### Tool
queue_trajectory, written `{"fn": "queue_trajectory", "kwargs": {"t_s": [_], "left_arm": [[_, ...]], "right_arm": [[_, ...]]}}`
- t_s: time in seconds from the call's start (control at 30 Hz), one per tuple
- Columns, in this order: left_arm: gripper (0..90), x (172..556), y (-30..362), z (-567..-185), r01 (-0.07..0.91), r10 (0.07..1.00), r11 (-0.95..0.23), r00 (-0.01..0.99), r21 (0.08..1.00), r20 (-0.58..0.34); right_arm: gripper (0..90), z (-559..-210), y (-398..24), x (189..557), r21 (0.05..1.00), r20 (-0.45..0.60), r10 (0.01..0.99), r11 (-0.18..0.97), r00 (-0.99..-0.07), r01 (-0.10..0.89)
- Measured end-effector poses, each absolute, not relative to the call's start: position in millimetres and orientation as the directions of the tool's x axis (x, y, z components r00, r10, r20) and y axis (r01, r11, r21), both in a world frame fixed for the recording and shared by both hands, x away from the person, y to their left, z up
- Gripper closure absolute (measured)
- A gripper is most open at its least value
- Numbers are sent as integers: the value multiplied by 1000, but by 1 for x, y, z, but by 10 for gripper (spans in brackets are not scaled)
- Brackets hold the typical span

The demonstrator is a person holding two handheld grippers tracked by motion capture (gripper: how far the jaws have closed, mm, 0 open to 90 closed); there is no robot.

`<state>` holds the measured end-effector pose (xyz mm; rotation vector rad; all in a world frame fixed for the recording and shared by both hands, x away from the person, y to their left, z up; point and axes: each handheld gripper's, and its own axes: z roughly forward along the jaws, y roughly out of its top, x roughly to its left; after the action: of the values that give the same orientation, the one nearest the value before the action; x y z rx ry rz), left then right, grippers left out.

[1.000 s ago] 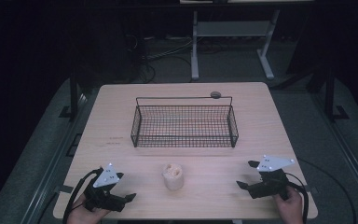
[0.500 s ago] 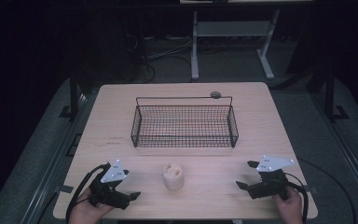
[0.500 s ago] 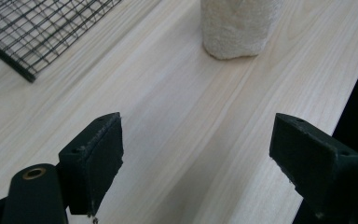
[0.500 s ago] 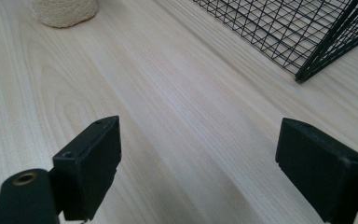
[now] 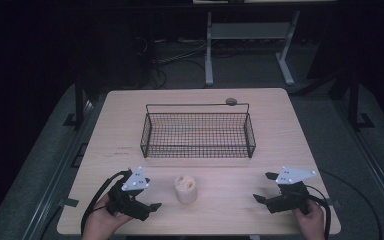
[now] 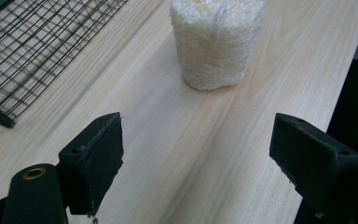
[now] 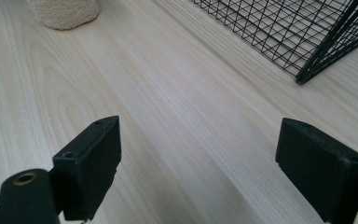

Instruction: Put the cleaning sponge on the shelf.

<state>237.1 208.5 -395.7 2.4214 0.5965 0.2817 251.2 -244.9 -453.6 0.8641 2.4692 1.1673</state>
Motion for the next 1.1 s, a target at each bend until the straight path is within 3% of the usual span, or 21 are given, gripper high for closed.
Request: {"fn": "queue_trajectory", "kwargs": {"t_s": [1.1], "left_arm": [[167,253,170,-390,306,403,-758,914,577,46]], "right_arm": [[136,-453,-245,251,776,8,615,494,-789,393]]}}
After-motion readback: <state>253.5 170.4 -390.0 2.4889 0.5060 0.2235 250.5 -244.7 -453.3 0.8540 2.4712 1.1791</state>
